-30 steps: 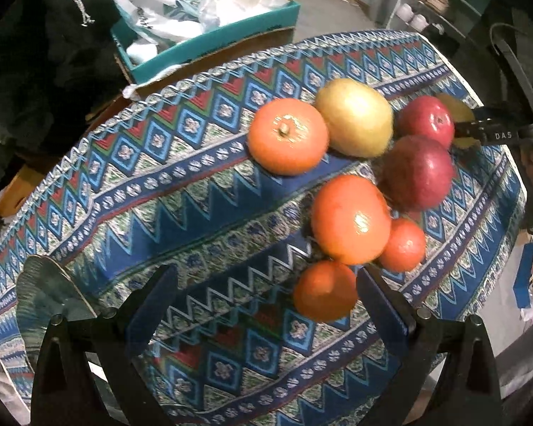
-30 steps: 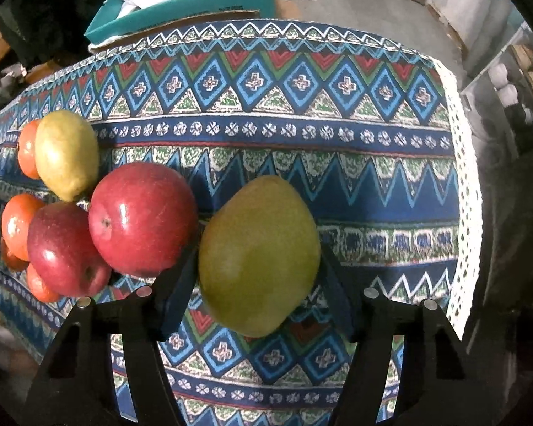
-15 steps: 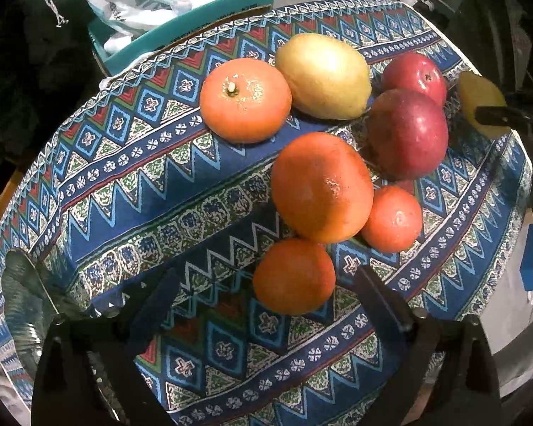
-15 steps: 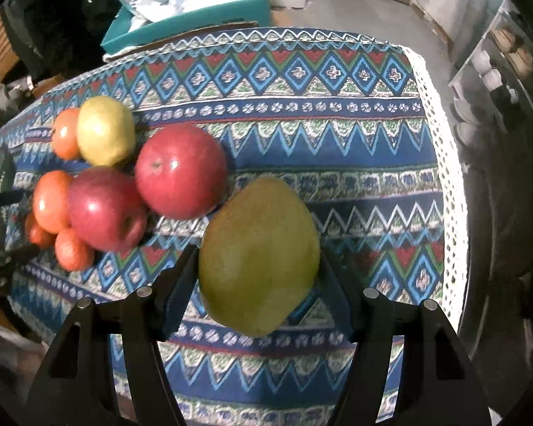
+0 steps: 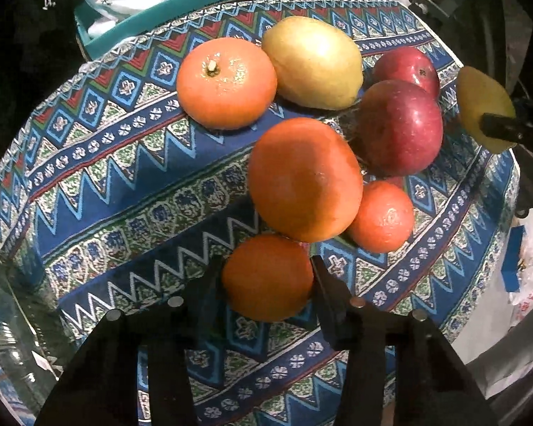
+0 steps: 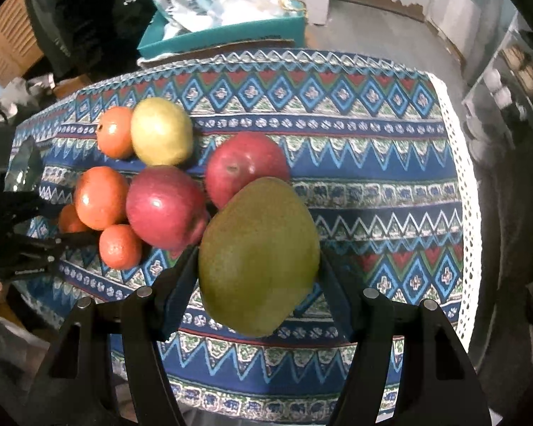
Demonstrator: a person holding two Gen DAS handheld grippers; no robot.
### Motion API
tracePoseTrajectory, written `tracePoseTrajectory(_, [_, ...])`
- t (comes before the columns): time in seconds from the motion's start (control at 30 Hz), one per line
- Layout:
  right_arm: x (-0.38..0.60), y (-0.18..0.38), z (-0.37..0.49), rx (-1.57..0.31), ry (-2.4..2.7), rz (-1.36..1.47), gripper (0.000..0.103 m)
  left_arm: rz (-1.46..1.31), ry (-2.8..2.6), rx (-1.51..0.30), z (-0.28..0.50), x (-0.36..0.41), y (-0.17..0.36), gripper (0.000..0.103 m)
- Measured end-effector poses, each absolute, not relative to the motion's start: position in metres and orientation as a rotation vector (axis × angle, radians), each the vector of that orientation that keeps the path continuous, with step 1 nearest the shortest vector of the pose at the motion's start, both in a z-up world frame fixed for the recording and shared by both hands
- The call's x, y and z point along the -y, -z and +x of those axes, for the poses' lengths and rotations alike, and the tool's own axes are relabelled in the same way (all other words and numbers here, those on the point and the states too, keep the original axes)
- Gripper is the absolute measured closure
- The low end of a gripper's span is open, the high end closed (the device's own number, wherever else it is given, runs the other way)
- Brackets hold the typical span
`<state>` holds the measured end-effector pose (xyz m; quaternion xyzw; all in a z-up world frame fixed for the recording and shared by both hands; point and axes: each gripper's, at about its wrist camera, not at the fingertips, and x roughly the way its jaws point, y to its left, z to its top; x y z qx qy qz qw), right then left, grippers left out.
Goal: Organize fruits
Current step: 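Carry the mango with the right tool while the left tool carries the orange to the glass bowl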
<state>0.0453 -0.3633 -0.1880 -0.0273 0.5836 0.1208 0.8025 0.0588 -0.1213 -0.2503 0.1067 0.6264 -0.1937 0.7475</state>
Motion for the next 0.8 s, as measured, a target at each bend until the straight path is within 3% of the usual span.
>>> tracePoseTrajectory(0.8, [0.288,0.127,0.045,-1.105,-0.416,-0.134,0.036,0.148,0.364,-1.19,0.039,0.063,0.159,0.055])
